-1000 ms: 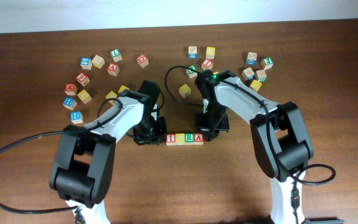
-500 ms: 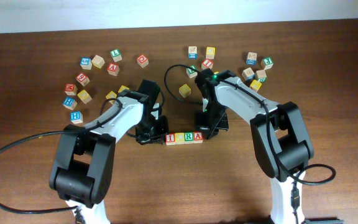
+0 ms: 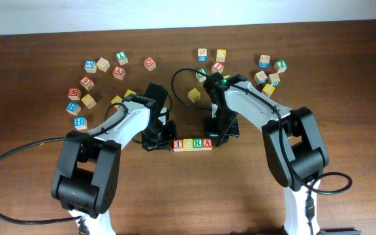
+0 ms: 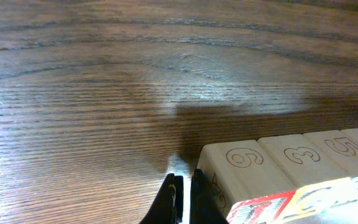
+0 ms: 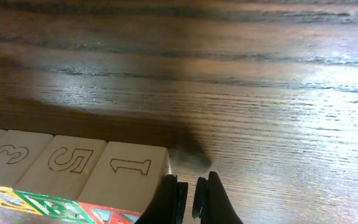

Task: Spell out ICRA

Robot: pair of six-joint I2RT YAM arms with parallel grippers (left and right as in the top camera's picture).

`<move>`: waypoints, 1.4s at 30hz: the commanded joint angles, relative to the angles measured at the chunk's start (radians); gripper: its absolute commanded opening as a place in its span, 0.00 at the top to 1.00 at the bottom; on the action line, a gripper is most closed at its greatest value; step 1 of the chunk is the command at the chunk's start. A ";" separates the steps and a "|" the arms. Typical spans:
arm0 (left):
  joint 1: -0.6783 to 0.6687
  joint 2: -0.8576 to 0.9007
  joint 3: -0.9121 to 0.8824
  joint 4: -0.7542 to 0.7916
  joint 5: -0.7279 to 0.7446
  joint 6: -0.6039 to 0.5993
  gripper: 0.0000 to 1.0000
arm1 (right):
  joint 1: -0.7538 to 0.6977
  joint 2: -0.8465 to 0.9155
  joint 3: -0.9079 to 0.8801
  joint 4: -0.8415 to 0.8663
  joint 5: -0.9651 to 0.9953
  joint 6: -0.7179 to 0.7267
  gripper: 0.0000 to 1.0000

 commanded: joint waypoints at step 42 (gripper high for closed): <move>0.151 -0.933 -0.022 -0.451 -0.364 -0.039 0.01 | 0.153 -1.068 -0.108 -0.320 0.346 0.016 0.02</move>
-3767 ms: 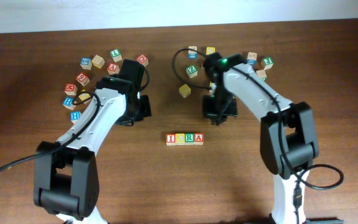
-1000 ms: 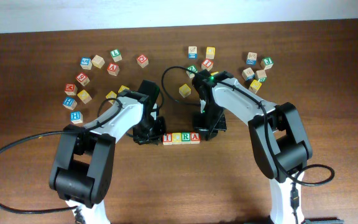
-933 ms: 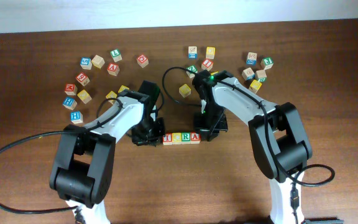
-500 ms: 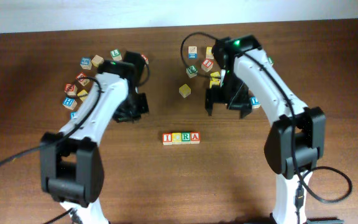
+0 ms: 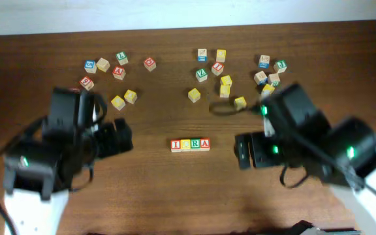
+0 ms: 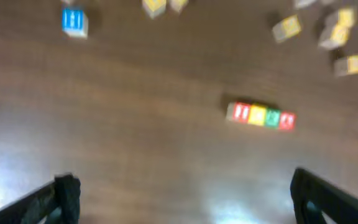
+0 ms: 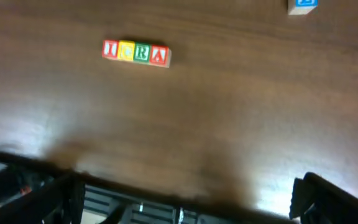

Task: Spell out ICRA

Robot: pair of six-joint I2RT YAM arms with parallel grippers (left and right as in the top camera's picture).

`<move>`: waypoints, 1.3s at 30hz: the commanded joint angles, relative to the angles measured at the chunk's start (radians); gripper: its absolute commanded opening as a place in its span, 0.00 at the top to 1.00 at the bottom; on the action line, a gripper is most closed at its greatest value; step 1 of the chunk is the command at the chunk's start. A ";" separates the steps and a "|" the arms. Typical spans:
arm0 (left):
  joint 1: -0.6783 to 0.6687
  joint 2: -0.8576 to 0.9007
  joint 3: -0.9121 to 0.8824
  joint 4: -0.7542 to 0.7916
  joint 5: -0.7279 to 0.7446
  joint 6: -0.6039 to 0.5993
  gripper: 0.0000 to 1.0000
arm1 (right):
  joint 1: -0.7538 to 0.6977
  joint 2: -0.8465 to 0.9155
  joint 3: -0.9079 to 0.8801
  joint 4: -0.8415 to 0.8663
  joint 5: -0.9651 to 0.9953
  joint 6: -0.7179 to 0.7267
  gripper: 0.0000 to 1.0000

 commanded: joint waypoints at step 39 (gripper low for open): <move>0.002 -0.270 -0.576 0.306 -0.011 -0.090 0.01 | -0.256 -0.077 -0.531 0.584 0.050 -0.169 0.02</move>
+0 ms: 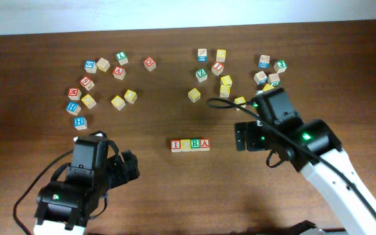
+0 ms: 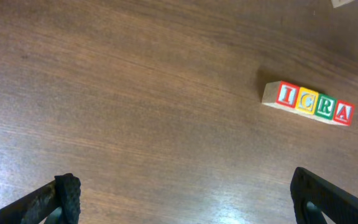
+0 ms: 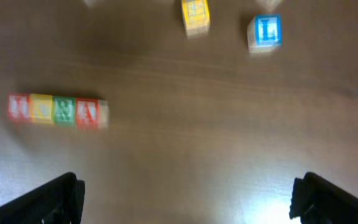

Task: Spell out ICRA

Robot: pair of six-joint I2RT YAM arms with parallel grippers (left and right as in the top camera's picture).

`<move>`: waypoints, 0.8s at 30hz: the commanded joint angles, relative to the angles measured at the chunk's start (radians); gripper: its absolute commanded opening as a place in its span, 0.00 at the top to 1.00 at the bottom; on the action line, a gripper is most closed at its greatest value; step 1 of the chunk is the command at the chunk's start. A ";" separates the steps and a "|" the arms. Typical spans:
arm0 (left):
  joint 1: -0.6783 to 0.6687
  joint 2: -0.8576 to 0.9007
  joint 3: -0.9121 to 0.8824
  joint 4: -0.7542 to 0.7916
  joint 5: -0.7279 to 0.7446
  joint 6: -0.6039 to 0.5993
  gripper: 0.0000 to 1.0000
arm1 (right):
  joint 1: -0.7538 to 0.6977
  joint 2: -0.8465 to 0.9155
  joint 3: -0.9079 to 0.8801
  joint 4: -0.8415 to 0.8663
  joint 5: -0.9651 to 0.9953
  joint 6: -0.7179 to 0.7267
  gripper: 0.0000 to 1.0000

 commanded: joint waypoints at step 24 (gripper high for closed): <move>0.002 -0.002 -0.008 -0.002 -0.011 -0.010 0.01 | -0.375 -1.188 -1.111 0.988 -0.205 -0.346 0.02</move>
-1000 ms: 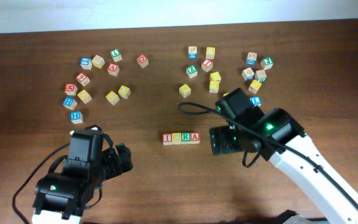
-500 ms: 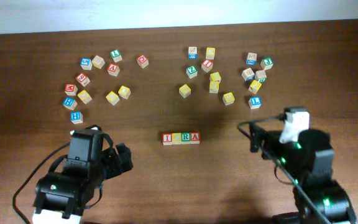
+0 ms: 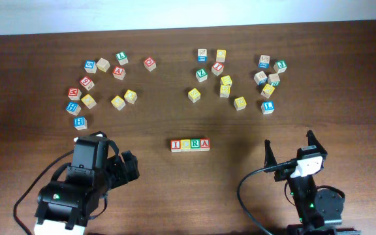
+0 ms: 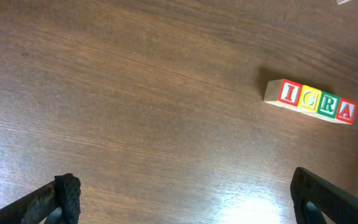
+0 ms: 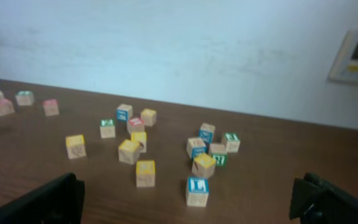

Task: Spell out ICRA

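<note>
Four letter blocks stand touching in a straight row reading I C R A (image 3: 190, 144) at the middle of the table; the left wrist view shows the same row (image 4: 311, 102) at its upper right. My left gripper (image 3: 128, 168) hangs open near the front left, well clear of the row, with bare wood between its fingers (image 4: 67, 194). My right gripper (image 3: 290, 151) is open at the front right, pointing across the table, its fingers (image 5: 61, 198) wide apart and holding nothing. The row does not show in the right wrist view.
Loose letter blocks lie scattered at the back left (image 3: 100, 81) and back right (image 3: 240, 75). The right wrist view looks over the right cluster, with a blue L block (image 5: 197, 190) and a yellow block (image 5: 145, 172) nearest, and a pale wall behind.
My right arm has moved from just right of the row to the front right edge, and its camera now looks level across the table. The left arm and the row have not moved.
Both grippers were shut and low against the two ends of the row. Then both were raised, open and away from it. Then the left sat at the front left while the right hung right of the row. Now the right is at the front too.
</note>
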Robot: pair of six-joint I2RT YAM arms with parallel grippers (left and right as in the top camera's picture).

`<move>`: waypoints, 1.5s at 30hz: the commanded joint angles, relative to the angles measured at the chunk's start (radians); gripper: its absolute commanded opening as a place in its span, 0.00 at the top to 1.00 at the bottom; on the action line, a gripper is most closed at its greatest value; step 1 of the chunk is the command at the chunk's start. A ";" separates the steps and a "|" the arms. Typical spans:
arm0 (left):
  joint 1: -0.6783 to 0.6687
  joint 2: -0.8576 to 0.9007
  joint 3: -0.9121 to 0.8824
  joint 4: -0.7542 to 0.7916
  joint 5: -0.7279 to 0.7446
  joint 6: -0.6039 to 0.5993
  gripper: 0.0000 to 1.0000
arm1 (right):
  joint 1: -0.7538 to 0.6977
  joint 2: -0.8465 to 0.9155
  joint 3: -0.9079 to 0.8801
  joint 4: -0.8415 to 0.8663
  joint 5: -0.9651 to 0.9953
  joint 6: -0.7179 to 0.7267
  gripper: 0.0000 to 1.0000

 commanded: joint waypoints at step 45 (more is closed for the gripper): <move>0.002 -0.003 -0.004 0.001 -0.011 -0.010 0.01 | -0.019 -0.059 -0.042 -0.068 0.118 0.100 0.02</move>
